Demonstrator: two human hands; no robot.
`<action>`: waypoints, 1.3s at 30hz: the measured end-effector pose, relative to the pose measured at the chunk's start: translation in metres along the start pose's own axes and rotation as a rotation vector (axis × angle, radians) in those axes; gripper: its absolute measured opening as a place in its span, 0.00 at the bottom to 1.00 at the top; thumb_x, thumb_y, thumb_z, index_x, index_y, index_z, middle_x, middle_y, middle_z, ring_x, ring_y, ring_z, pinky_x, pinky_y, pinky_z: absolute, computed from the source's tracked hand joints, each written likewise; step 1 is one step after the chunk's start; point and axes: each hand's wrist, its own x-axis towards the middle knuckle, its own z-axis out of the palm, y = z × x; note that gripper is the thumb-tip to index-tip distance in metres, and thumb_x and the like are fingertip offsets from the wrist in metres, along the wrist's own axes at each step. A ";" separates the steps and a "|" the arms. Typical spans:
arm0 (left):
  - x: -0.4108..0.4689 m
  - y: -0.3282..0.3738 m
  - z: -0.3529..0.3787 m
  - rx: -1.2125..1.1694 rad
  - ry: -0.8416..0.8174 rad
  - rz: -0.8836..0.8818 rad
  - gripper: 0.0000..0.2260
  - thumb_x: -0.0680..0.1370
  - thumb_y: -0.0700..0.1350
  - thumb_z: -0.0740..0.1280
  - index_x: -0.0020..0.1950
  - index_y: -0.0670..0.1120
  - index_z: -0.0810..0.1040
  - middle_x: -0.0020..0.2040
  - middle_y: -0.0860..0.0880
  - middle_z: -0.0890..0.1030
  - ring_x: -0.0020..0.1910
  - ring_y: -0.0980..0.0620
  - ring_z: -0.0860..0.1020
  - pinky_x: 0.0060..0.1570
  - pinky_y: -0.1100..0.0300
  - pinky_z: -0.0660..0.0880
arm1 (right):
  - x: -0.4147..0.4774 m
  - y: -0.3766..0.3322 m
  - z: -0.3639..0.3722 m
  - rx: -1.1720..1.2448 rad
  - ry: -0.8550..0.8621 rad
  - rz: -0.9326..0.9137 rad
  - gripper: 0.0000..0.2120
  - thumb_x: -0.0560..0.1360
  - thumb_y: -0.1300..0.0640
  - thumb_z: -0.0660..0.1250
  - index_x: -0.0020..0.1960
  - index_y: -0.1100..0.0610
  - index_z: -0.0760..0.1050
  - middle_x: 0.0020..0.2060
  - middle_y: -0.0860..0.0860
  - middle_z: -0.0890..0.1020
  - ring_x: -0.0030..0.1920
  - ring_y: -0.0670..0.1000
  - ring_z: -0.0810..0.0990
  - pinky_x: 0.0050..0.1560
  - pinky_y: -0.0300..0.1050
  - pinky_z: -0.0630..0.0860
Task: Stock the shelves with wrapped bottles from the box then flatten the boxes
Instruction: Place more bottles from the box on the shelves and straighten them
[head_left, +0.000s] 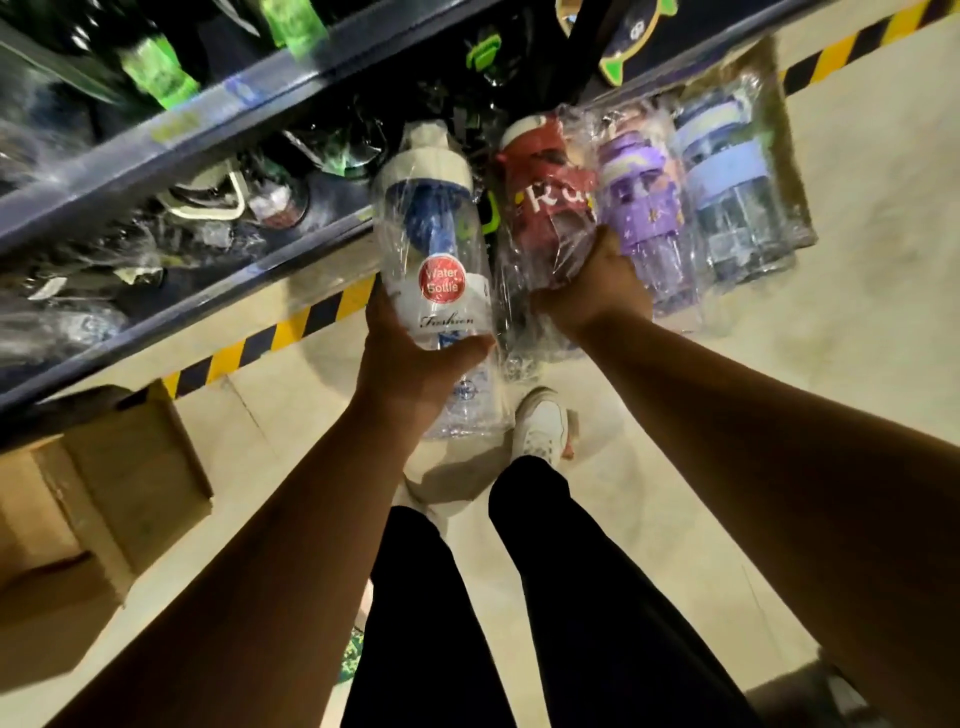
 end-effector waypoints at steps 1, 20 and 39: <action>-0.004 0.004 -0.004 -0.009 0.003 0.005 0.42 0.67 0.40 0.81 0.76 0.48 0.62 0.61 0.54 0.73 0.52 0.64 0.75 0.41 0.81 0.69 | -0.008 0.002 -0.007 0.026 -0.011 0.001 0.46 0.68 0.45 0.77 0.76 0.56 0.55 0.64 0.59 0.75 0.63 0.61 0.76 0.58 0.50 0.72; -0.305 0.115 -0.177 -0.299 0.110 0.103 0.27 0.73 0.37 0.75 0.69 0.46 0.69 0.56 0.47 0.83 0.45 0.63 0.82 0.37 0.69 0.77 | -0.328 -0.066 -0.172 0.426 -0.109 -0.431 0.44 0.64 0.46 0.79 0.74 0.50 0.62 0.61 0.47 0.79 0.57 0.51 0.80 0.59 0.50 0.76; -0.520 0.013 -0.503 -0.441 0.536 0.355 0.36 0.69 0.38 0.79 0.73 0.51 0.66 0.53 0.55 0.82 0.48 0.60 0.82 0.42 0.65 0.78 | -0.655 -0.274 -0.056 0.638 -0.392 -1.034 0.37 0.65 0.64 0.80 0.65 0.43 0.65 0.50 0.31 0.81 0.52 0.31 0.79 0.51 0.31 0.77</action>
